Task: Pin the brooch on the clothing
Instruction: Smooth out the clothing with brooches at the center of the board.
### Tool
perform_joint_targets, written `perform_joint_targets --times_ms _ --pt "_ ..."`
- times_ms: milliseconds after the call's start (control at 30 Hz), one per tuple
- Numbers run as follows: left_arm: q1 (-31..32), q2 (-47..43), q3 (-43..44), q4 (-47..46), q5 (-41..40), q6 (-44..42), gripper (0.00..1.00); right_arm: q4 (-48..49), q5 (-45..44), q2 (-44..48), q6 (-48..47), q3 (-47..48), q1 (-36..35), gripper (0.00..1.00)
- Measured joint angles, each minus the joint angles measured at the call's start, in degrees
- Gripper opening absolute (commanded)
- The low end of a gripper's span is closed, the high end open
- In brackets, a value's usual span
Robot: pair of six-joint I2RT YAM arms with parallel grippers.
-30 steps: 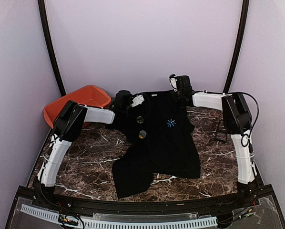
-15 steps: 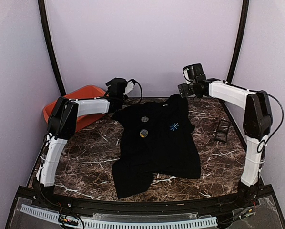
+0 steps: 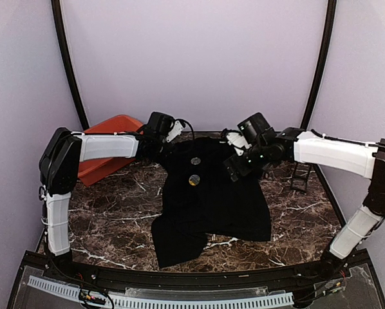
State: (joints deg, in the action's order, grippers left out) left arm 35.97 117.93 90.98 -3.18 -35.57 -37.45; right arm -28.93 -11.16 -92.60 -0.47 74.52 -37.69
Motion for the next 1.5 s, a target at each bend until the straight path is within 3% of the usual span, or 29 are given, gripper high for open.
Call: perform_joint_targets --times_ms 133,233,367,767,1033,1233,1333,1500 --pt "-0.2 4.6 -1.2 2.1 0.9 0.5 0.99 -0.5 2.6 1.8 -0.5 -4.5 -13.2 0.96" --pt "-0.4 7.0 -1.2 2.7 0.9 0.4 0.99 -1.4 3.0 1.6 0.2 -7.4 -16.7 0.84" --pt "-0.4 8.5 -0.4 2.4 0.8 -0.3 0.99 -2.8 3.6 -0.6 2.2 -8.7 -17.7 0.77" --pt "-0.2 9.7 3.7 -1.4 1.2 -0.4 0.98 -5.7 4.9 -5.3 8.1 -13.2 -20.1 0.8" --pt "1.8 17.7 12.2 -1.4 1.8 -3.1 0.97 -6.5 6.8 -6.5 9.4 -16.2 -20.5 0.81" --pt "2.7 21.9 13.7 -1.5 0.8 -4.5 0.96 -5.7 8.5 -6.3 9.8 -17.0 -20.5 0.79" --pt "2.6 22.4 14.2 -1.6 -0.1 -5.1 0.96 -4.7 9.3 -5.4 9.9 -18.2 -20.1 0.69" --pt "2.3 24.1 16.5 -1.9 -1.9 -5.9 0.96 -4.1 13.7 -3.9 11.4 -19.6 -17.6 0.41"
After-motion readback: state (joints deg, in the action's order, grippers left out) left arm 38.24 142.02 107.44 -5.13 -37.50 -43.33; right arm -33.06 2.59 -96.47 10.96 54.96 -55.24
